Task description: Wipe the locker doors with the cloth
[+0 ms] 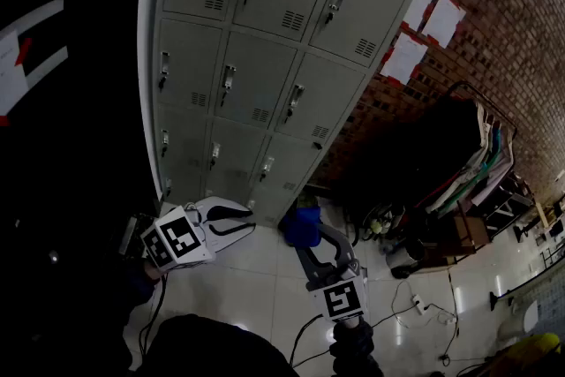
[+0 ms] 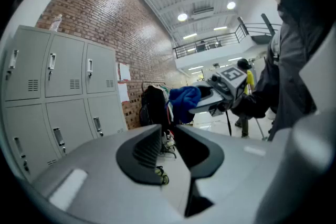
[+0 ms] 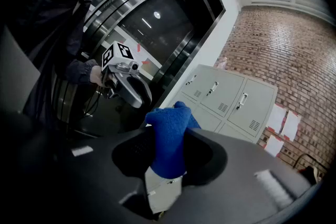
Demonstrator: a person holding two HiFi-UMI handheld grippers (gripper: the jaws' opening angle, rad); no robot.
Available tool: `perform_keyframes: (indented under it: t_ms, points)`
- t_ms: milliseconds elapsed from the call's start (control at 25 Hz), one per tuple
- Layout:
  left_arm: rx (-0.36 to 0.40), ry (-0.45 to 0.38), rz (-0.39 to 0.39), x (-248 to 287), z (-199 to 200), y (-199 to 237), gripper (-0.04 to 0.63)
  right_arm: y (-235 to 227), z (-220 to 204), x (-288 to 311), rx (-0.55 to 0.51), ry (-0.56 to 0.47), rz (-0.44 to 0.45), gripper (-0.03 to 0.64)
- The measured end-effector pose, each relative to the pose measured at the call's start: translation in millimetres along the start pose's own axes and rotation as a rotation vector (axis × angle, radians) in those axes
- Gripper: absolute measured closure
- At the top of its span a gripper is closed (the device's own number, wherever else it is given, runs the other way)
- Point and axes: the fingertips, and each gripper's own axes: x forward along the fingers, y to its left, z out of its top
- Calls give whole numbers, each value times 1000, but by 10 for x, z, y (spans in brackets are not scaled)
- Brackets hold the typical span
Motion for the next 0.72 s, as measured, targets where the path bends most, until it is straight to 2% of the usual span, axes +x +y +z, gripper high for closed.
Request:
perform_keyframes:
  t_ms: [320,480,720]
  points:
    - [-16,-18,21,79,121,259,539,-185,-68,240,-14,-15,6,491]
    - [70,-13,17,50,220,630,540,-467,7,441,-66,-33,7,491]
    - [155,-10,76,-202,662,1369,539,-1079,338,1012,-169,-62,1,491]
